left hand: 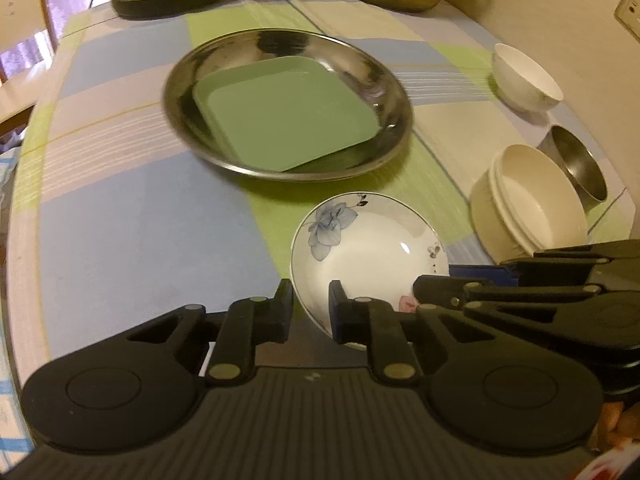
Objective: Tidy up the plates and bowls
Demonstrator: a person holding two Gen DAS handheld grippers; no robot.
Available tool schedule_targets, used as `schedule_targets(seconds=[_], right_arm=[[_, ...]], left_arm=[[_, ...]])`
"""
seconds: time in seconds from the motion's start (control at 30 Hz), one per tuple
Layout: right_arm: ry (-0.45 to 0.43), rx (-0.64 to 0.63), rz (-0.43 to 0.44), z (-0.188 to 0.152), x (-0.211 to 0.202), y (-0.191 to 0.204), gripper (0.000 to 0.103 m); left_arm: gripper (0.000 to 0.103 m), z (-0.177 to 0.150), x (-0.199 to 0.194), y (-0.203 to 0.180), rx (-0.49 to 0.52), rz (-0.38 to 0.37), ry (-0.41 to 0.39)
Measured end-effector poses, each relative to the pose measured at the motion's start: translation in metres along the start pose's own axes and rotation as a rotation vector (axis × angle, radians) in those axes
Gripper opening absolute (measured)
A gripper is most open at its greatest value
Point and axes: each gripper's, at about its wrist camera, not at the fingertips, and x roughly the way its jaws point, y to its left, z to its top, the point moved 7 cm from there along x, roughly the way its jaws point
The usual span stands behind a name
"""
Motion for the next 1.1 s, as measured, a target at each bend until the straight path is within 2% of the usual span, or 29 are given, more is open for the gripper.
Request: schedule_targets(seconds=[0.1,0.27,0.53,0.6,0.67,0.73,1.1], right_arm=[[-0.002,-0.011,0.046,0.0,0.001,0.008,0.017],[-0.021,0.003,0.042,0.007,0.004,0.008,0.018],[-0.032,0.009,0.027,0.011,0.012,0.003,0.018],[-0.036,0.007,0.027,0.01,0.011,0.002,0.017],[-0.04,0.006,0.03,0.01,0.01,0.002,0.015],[-0.04,0.003,0.042,0.01,0.01,0.003,0.008],[-0.036,-0.02,0.076,0.012,-0.008,0.01,0.008]], left_arm=[[0.017,-0.003,-0.004,0.013,-0.036,0.011,0.004],[0.017,-0.003,-0.01,0.024,-0.089,0.01,-0.01],[0.017,-0.002,-0.006,0.022,-0.09,0.032,-0.014],[0.015,-0.001,-0.004,0.021,-0.084,0.03,-0.014],[0.009,-0.001,-0.004,0.019,-0.083,0.018,-0.013],[0.009,-0.001,-0.003,0.018,-0.079,0.022,-0.013],[0.009,0.001,-0.024,0.017,-0.073,0.03,-0.046]])
